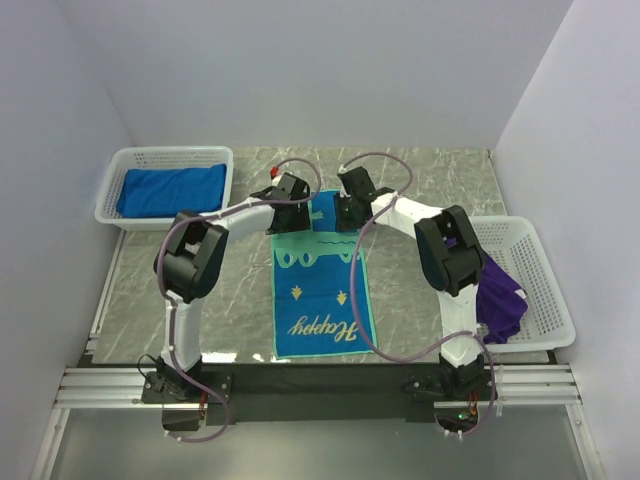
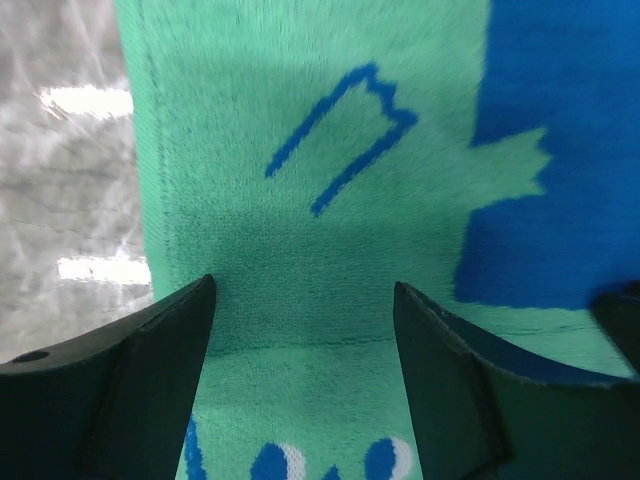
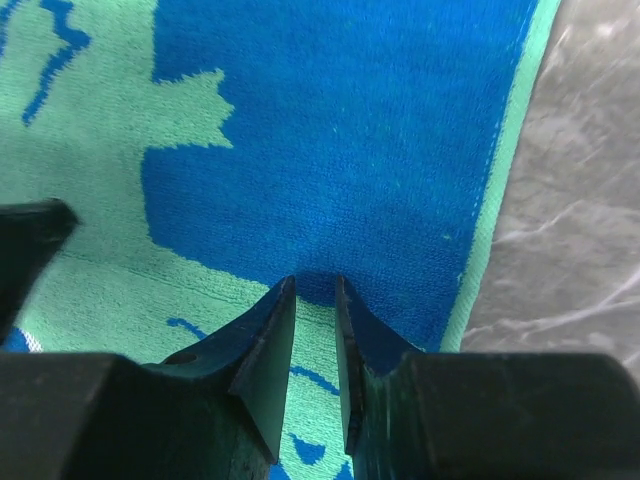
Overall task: Fold and stack the towels
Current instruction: Fold the towel
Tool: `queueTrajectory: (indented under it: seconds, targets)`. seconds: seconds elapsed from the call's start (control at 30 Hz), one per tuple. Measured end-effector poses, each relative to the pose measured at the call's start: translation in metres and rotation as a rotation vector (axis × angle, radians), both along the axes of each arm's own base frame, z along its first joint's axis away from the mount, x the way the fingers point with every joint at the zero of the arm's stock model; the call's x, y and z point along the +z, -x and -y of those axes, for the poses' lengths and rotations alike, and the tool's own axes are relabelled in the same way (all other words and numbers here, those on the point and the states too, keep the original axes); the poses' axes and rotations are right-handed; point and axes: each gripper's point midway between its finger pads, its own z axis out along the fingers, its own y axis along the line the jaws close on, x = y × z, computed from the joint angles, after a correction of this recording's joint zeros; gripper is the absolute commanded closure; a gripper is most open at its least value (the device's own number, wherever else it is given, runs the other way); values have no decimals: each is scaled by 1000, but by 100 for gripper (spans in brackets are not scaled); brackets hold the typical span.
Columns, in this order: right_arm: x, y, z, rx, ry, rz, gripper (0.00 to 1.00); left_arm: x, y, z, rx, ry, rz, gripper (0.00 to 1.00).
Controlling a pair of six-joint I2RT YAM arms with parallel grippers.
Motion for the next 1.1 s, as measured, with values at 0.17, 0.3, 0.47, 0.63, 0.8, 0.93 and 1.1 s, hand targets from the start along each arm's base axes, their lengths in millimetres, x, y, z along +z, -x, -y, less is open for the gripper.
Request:
queueTrajectory:
  seconds: [0.17,0.3,0.47,0.63,0.8,0.93,1.1]
  targets:
    - [-4,4,4,-42,-31,-11,70,-9,3,4,-6,12,-21,23]
    - [-6,17,15,-73,-54,-16,70,-9,6,7,-1,37,-16,22]
    - [-6,43,27,-79,-55,-30,69,-7,31,19,-17,86,-27,22]
    - [-6,73,39,-64,-40,-65,69,-7,75,34,-62,123,-70,21]
    - [-7,99,47,8,-7,-130,69,-6,115,42,-97,135,-128,18]
    - [-1,108,51,91,38,-167,65,-1,126,30,-85,73,-159,2]
    - [35,82,42,209,53,-97,50,37,96,20,-64,11,-84,1]
